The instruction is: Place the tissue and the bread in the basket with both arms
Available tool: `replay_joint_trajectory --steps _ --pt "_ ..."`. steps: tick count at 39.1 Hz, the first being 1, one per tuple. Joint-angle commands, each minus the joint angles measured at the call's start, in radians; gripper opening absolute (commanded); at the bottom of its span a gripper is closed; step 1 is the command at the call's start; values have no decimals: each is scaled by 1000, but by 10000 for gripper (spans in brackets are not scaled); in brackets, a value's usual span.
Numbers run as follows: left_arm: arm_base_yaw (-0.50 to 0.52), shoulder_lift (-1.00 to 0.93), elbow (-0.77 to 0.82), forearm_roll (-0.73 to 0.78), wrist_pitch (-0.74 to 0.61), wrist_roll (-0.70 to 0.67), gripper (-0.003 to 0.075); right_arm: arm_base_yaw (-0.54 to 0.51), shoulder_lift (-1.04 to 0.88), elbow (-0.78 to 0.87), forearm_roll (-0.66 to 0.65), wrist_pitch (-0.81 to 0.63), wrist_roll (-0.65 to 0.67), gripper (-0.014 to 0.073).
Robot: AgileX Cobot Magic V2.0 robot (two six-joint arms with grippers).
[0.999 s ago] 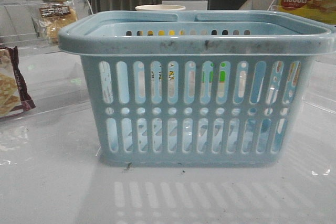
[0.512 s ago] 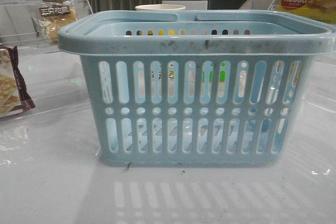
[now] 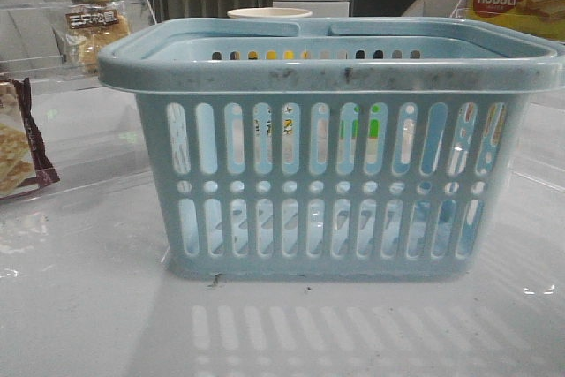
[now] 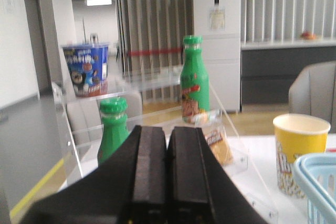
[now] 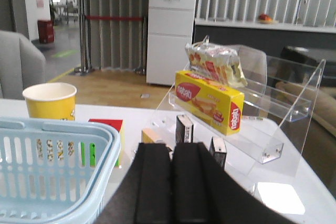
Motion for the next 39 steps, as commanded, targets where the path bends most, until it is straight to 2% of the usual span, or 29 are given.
replay_joint_trajectory --steps 1,12,22,32,35,38,39 --pt "-7 91 -86 3 32 -8 91 -6 111 -99 3 29 -1 53" --pt "-7 252 -109 3 209 -8 91 -6 340 -148 3 191 -1 53" --pt "-7 341 -109 3 331 -8 91 -6 478 -148 3 251 -1 53" --pt "-7 384 -109 3 352 -8 91 -6 551 -148 3 303 -1 55" --pt "-7 384 -109 3 352 -8 96 -6 553 -148 3 306 -2 80" --pt "-7 384 -109 3 350 -8 149 -6 558 -148 2 306 -2 157" --pt "-7 384 -109 3 350 -8 178 -6 558 -148 3 306 -2 206"
